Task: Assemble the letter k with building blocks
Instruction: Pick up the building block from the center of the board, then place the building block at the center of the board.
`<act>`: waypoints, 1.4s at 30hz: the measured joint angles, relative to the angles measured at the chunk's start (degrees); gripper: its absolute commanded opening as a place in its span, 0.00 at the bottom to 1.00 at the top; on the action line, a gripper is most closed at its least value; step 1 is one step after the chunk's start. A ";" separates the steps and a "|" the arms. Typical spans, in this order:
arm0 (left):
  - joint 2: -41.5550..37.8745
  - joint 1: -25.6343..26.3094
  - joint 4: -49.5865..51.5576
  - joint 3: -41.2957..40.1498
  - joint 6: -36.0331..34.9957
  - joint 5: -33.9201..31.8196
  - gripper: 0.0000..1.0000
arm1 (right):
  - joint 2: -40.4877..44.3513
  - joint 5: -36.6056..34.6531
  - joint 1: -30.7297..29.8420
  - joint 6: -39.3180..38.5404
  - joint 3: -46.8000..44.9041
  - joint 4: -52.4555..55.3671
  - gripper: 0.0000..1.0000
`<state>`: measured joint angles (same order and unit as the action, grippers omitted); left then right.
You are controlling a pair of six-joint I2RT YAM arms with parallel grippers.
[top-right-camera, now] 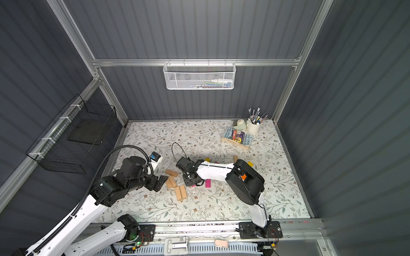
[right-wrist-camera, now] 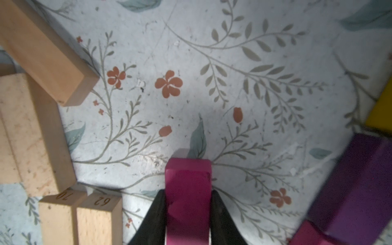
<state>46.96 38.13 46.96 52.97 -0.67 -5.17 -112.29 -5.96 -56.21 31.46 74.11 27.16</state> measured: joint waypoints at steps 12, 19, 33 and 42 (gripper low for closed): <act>1.27 0.00 -4.81 -2.47 -16.37 22.95 0.97 | 25.16 -0.02 6.67 -9.14 -15.15 -5.90 0.30; 11.65 0.00 -7.54 -0.46 -22.38 32.96 0.99 | 39.32 0.13 17.88 -22.56 -22.75 -2.51 0.27; 12.50 0.00 -10.43 0.15 -24.46 34.18 0.99 | 20.52 5.73 21.70 -34.93 -19.78 5.66 0.30; 11.76 0.00 -10.14 -1.29 -25.83 33.05 1.00 | 17.20 10.82 21.73 -37.29 -19.71 4.39 0.47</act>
<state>58.72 38.13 36.82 51.68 -26.50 27.88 -95.09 4.86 -34.48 -5.82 54.39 31.55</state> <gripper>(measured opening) 0.994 0.402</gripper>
